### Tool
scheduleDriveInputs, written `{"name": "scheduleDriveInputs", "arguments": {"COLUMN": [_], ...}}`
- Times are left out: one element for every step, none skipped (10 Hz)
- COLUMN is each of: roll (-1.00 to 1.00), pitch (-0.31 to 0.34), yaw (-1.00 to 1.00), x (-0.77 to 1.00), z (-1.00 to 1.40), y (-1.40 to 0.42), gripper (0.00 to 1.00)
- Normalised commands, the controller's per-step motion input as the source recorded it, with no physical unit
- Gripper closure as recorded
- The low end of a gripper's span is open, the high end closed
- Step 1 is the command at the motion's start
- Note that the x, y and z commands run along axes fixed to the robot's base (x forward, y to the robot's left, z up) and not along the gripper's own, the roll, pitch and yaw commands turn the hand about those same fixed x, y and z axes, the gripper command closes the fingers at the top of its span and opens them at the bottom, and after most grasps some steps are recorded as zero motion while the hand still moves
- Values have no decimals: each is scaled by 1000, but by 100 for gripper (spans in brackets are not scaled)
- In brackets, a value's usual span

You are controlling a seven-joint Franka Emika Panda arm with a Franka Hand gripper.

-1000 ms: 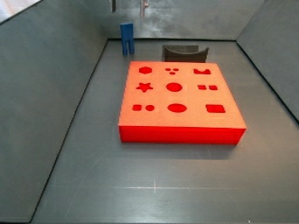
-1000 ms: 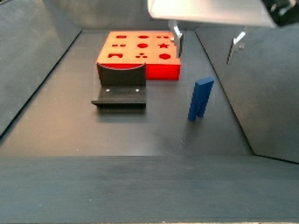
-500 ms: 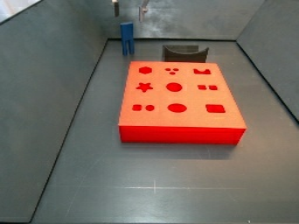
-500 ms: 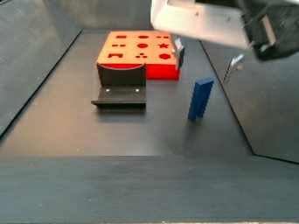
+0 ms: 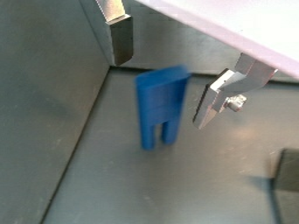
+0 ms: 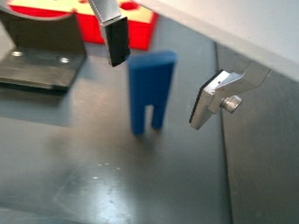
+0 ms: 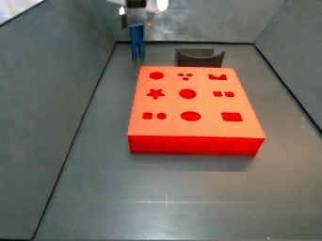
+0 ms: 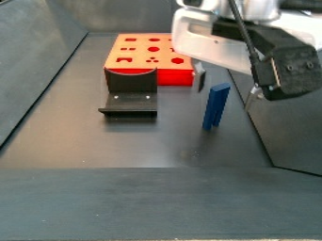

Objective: Pick up the square-circle object. Move up. Rotate the square-circle object. Move to above the board. Insert the square-circle object.
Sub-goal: Pick up the square-circle object.

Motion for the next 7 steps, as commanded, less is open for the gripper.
{"name": "scheduleDriveInputs", "arguments": {"roll": [-283, -309, -249, -239, -280, -300, -329], "pitch": [-233, -167, -131, -99, -86, -111, -119], "yaw": [-403, -586, -817, -834, -757, -689, -646], "x": [-220, -11, 43, 80, 131, 71, 83], "z": [-349, -254, -83, -49, -46, -203, -254], "y": [-66, -46, -17, -9, 0, 0, 6], "gripper": [0, 0, 0, 0, 0, 0, 0]}}
